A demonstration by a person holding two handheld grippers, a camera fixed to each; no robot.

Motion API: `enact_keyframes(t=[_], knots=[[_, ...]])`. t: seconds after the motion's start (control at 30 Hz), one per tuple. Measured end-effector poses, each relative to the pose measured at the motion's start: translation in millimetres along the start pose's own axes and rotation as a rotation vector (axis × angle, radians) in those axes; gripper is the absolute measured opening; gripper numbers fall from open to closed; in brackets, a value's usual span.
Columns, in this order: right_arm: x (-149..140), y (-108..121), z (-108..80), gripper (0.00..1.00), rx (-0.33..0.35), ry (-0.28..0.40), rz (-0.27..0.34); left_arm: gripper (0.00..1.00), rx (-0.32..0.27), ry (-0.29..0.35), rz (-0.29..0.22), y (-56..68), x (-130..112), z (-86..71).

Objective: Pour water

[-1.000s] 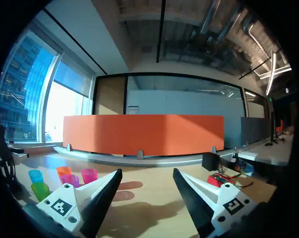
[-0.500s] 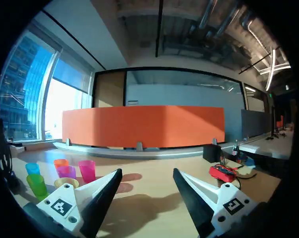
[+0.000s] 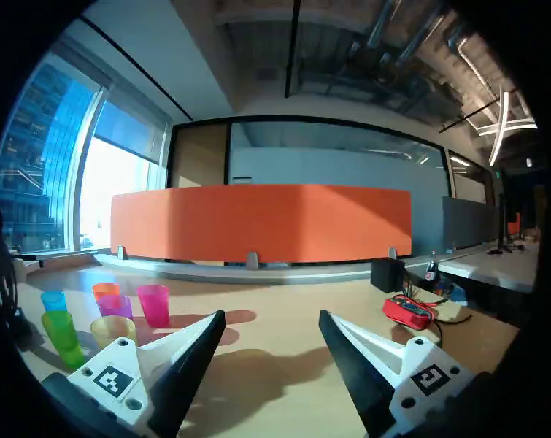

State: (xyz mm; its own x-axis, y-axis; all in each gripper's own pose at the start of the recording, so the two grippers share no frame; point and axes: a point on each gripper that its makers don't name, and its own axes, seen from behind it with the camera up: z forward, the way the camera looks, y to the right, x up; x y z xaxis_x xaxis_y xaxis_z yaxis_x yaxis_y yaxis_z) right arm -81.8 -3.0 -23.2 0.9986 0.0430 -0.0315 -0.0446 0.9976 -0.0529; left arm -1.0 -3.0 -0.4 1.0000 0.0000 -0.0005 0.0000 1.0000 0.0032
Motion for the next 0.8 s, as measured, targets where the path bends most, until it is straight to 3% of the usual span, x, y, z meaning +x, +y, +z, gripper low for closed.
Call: enact_keyframes(t=[0.8], knots=[[-1.5, 1.8, -0.6, 0.99, 0.0, -0.014, 0.001, 0.98, 0.0, 0.0, 0.0, 0.1, 0.0, 0.4]])
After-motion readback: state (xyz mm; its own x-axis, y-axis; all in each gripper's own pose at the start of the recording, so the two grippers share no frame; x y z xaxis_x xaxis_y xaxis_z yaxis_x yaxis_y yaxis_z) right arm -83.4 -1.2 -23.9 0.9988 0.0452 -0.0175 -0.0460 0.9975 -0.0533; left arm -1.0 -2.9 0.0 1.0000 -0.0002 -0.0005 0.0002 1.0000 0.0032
